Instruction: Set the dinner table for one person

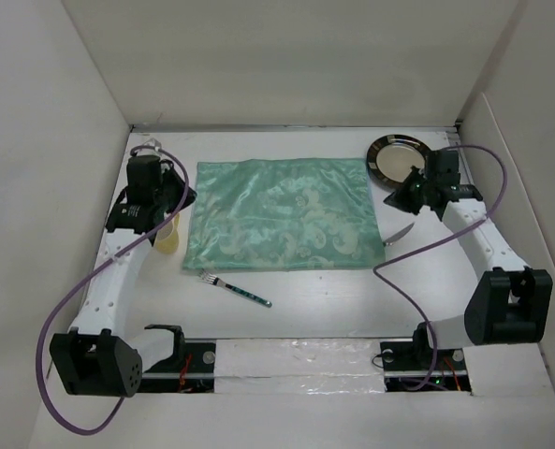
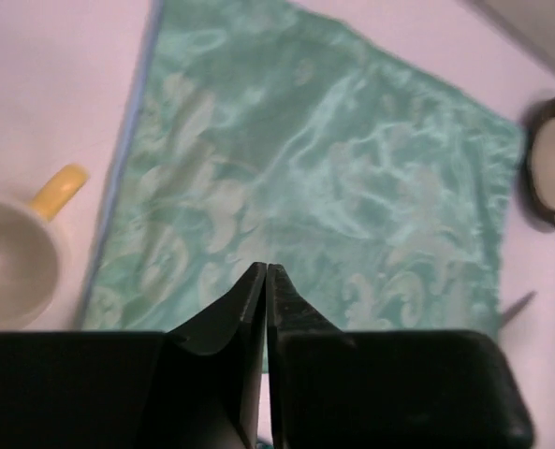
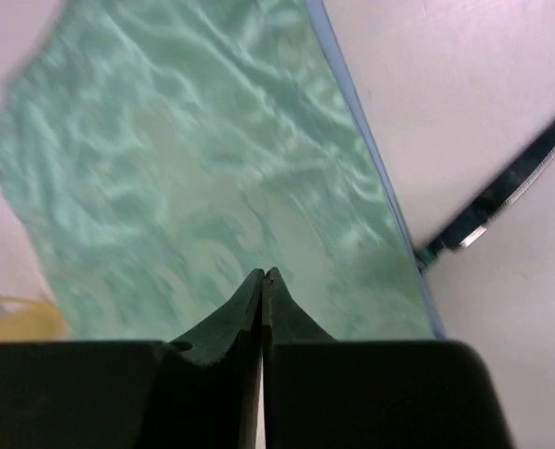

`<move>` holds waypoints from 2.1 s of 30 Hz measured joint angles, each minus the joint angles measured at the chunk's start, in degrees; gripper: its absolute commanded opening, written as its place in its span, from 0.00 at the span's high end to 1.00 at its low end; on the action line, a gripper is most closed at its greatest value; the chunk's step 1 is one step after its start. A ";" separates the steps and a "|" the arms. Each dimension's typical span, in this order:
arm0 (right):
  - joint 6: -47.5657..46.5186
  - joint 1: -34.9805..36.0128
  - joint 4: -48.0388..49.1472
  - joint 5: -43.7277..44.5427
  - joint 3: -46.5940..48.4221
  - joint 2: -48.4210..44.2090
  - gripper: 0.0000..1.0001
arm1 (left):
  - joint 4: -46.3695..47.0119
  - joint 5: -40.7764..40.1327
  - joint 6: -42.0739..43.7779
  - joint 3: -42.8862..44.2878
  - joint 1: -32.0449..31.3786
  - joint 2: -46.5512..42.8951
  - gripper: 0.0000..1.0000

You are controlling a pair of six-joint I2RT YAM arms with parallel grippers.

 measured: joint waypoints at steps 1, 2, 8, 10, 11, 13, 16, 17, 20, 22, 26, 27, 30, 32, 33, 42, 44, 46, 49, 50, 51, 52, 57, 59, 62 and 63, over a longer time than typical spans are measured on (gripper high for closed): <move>1.09 -1.05 1.49 0.09 1.07 0.79 1.00 | 1.40 1.62 0.15 1.05 -0.11 0.33 1.00; 2.29 -2.21 3.37 0.26 1.84 1.88 1.00 | 2.38 2.99 0.20 1.84 -0.13 0.66 1.00; 10.75 -10.88 14.21 2.32 2.91 12.17 0.52 | 11.02 13.38 -0.98 4.92 -0.44 3.76 1.00; 12.96 -14.01 15.80 2.40 4.09 17.07 0.42 | 12.48 15.10 -0.98 5.68 -1.33 4.83 1.00; 13.90 -15.26 16.41 2.49 4.87 19.54 0.40 | 12.92 15.80 -0.92 5.95 -2.01 5.22 0.92; 15.50 -17.38 17.49 2.62 6.21 24.04 0.37 | 13.40 17.27 -0.20 5.95 -2.91 5.35 0.83; 17.57 -18.97 17.97 2.62 7.56 28.50 0.36 | 13.68 18.75 1.09 5.95 -4.17 5.38 0.69; 18.21 -19.10 17.92 2.62 8.07 29.49 0.36 | 13.73 18.75 1.51 5.97 -4.74 5.55 0.67; 20.15 -19.06 18.03 2.51 10.19 32.11 0.37 | 13.62 18.05 2.73 6.69 -7.72 6.67 0.66; 21.35 -18.97 18.32 2.25 11.98 33.81 0.39 | 13.86 18.05 3.56 7.43 -10.60 8.24 0.66; 24.02 -18.95 19.06 1.64 14.93 36.63 0.43 | 14.01 18.45 3.61 7.43 -12.09 10.05 0.65; 24.61 -18.95 19.06 1.57 15.54 37.20 0.47 | 14.05 18.43 3.63 7.43 -12.09 10.40 0.65; 26.32 -18.95 18.23 1.57 18.62 39.41 0.55 | 14.25 18.36 3.63 7.30 -12.09 11.06 0.65; 27.52 -18.95 17.51 1.57 21.03 40.96 0.59 | 14.34 18.14 3.63 7.08 -12.09 11.28 0.65; 28.02 -18.95 17.09 1.57 21.97 41.53 0.65 | 14.51 17.94 3.65 6.91 -12.09 11.34 0.66; 32.33 -19.02 19.91 -0.20 24.70 41.05 1.00 | 14.58 15.72 3.89 6.16 -12.09 11.37 0.66; 32.48 -19.06 22.16 0.52 21.16 38.53 1.00 | 14.60 15.21 4.02 6.16 -12.09 11.37 0.66; 32.46 -19.58 23.98 0.70 17.07 35.85 1.00 | 14.56 14.93 4.07 6.16 -12.09 11.37 0.67; 31.08 -20.35 24.81 0.72 13.62 31.74 1.00 | 14.45 14.80 4.15 6.36 -12.09 11.54 0.67; 30.40 -20.59 24.81 0.63 13.22 30.42 1.00 | 14.23 14.78 4.17 6.67 -12.09 11.72 0.67; 29.53 -20.68 24.76 0.66 13.05 28.96 1.00 | 14.12 14.75 4.17 7.04 -12.09 11.91 0.67; 28.72 -20.79 24.81 0.66 12.74 27.58 1.00 | 14.05 14.75 4.17 7.43 -12.09 12.04 0.67; 26.49 -21.31 26.99 -4.17 8.92 18.01 1.00 | 13.75 14.75 4.15 10.62 -12.09 12.85 0.67; 25.64 -20.35 28.61 -7.15 8.41 14.62 1.00 | 13.77 14.78 4.17 11.85 -12.09 13.05 0.67; 24.76 -17.18 31.63 -11.74 7.26 10.27 1.00 | 13.75 14.78 4.17 13.00 -12.09 13.18 0.66; 24.76 -17.18 31.63 -11.74 7.26 10.27 1.00 | 13.77 14.78 4.17 13.20 -12.09 13.20 0.66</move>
